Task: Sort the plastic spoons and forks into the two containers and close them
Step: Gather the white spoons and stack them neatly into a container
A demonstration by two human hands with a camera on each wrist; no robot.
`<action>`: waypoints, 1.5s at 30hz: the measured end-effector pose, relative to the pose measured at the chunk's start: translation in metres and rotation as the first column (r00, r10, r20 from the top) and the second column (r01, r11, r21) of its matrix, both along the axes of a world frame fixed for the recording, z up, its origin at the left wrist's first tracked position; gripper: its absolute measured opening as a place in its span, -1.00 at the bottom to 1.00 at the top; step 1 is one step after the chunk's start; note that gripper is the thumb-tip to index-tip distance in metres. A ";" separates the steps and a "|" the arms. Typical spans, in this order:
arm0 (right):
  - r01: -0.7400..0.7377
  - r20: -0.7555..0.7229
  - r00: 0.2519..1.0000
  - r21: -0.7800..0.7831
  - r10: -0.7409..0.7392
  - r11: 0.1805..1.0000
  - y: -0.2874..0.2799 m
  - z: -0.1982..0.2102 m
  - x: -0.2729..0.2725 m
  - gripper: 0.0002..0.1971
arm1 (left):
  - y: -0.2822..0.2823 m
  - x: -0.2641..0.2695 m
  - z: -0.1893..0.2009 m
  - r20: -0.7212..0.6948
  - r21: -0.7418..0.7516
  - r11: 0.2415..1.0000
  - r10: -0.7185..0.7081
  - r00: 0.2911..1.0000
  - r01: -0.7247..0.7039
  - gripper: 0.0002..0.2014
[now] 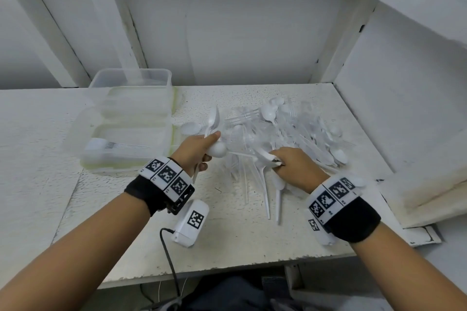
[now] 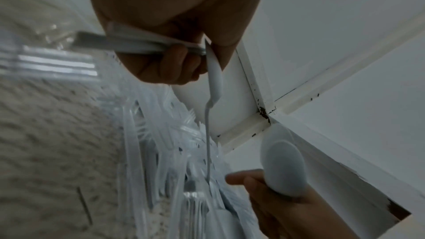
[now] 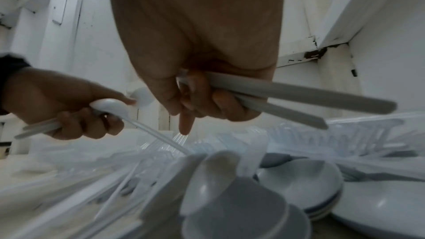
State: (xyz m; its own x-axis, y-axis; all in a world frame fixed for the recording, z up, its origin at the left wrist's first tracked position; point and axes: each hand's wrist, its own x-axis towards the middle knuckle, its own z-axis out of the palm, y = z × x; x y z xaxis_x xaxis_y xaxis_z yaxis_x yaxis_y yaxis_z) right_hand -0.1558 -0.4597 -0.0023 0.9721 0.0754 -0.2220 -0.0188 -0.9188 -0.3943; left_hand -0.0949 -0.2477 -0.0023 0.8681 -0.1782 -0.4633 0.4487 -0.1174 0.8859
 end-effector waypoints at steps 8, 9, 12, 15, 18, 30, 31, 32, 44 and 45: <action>-0.125 -0.029 0.992 -0.098 0.122 0.987 -0.025 0.016 -0.012 -0.79 | 0.034 -0.001 0.017 0.208 -0.007 0.993 0.113 0.972 -0.115 -0.80; -0.200 -0.050 0.980 -0.192 0.194 0.961 -0.026 0.014 -0.014 -0.73 | 0.036 -0.001 0.019 0.208 -0.044 0.991 0.131 0.969 -0.124 -0.81; -0.314 -0.047 0.945 -0.393 0.323 0.864 -0.024 0.004 -0.018 -0.55 | 0.039 0.001 0.024 0.192 -0.140 0.978 0.177 0.965 -0.152 -0.78; -0.380 0.013 0.900 -0.467 0.435 0.798 -0.016 -0.003 -0.017 -0.57 | 0.038 0.002 0.025 0.154 -0.168 0.969 0.209 0.966 -0.182 -0.76; -0.375 0.099 0.862 -0.537 0.498 0.756 -0.014 -0.018 -0.004 -0.61 | 0.037 0.001 0.022 0.089 -0.222 0.959 0.200 0.976 -0.176 -0.69; -0.328 0.691 0.722 0.289 0.041 0.900 0.022 0.023 0.008 -0.77 | 0.036 -0.011 0.020 0.092 -0.275 0.958 0.103 0.990 -0.075 -0.75; -0.320 0.713 0.700 0.355 -0.033 0.878 0.030 0.030 0.009 -0.76 | 0.035 -0.013 0.022 0.097 -0.273 0.959 0.110 0.989 -0.080 -0.74; -0.308 0.712 0.694 0.422 -0.102 0.852 0.040 0.038 0.010 -0.84 | 0.033 -0.013 0.024 0.106 -0.264 0.961 0.119 0.987 -0.087 -0.73; 0.146 0.201 0.901 0.695 -0.385 0.704 0.094 0.031 0.009 -0.80 | 0.025 -0.036 0.020 0.278 -0.133 0.991 0.014 0.961 0.024 -0.78; 0.164 0.182 0.898 0.706 -0.401 0.689 0.094 0.030 0.008 -0.78 | 0.026 -0.038 0.021 0.278 -0.128 0.991 -0.002 0.960 0.039 -0.78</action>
